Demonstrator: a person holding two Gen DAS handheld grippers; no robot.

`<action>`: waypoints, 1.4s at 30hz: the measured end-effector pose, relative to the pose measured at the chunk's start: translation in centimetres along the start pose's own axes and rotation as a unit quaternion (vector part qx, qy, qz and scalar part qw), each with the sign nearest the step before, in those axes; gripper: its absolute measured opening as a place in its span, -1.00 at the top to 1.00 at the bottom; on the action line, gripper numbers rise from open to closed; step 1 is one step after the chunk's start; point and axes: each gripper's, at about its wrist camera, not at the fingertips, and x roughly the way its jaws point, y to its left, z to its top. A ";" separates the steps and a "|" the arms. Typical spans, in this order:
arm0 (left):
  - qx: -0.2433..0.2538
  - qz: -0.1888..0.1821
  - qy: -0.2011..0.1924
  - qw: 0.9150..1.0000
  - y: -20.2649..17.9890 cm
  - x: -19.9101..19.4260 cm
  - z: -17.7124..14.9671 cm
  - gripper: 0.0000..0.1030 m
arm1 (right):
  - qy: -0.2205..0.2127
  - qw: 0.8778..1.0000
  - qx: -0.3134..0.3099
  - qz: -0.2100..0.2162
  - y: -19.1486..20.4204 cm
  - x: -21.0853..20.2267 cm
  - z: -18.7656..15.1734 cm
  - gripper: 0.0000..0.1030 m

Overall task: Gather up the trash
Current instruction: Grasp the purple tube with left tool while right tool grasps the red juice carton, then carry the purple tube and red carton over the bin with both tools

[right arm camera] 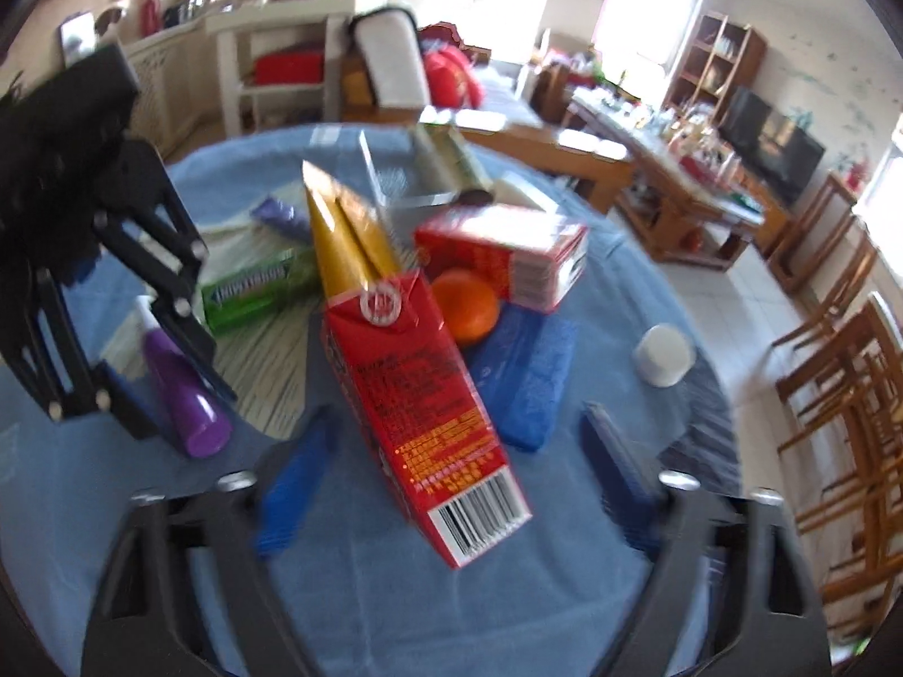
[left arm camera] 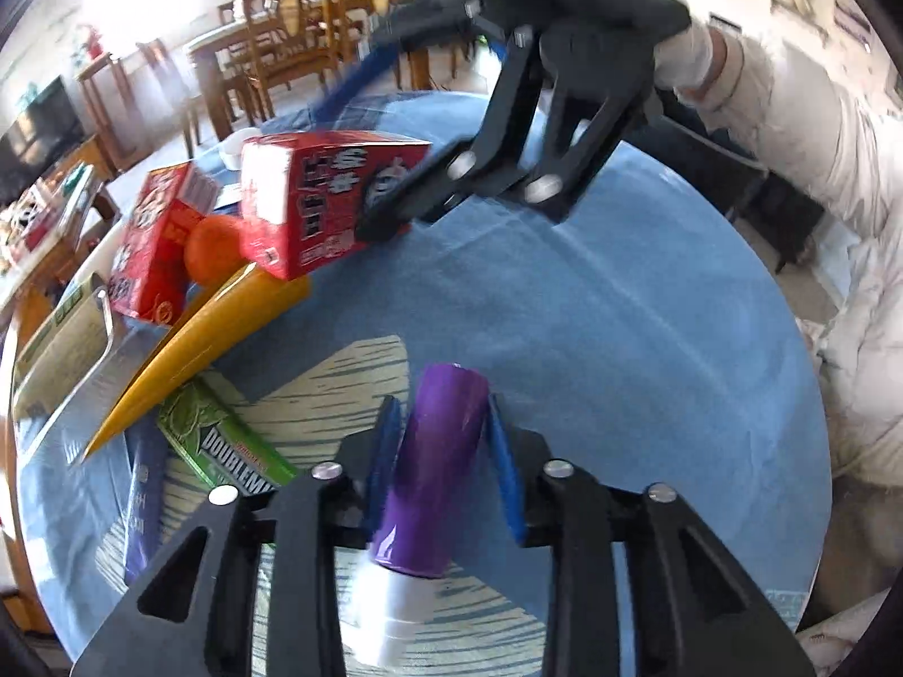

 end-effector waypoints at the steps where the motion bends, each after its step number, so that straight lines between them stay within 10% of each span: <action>1: -0.010 0.001 -0.007 1.000 0.2 -0.2 -0.2 0.50 | 0.010 1.000 0.008 0.015 0.0 0.5 -0.1 0.00; 4: -0.034 0.008 -0.026 0.999 0.2 -0.4 -0.9 0.51 | 0.009 0.999 0.029 0.025 0.2 0.7 -0.7 0.35; 14: -0.101 0.032 -0.073 0.992 -1.1 -2.5 -0.5 0.52 | -0.054 0.983 0.172 0.027 2.7 -5.9 -4.8 0.35; 32: -0.181 -0.056 -0.245 0.951 -14.4 -3.3 7.5 0.52 | -0.206 0.896 0.386 -0.071 3.9 -24.1 -22.8 0.35; 42: -0.119 -0.155 -0.213 0.957 -22.1 4.6 18.1 0.52 | -0.188 0.837 0.487 -0.164 2.1 -31.2 -38.9 0.35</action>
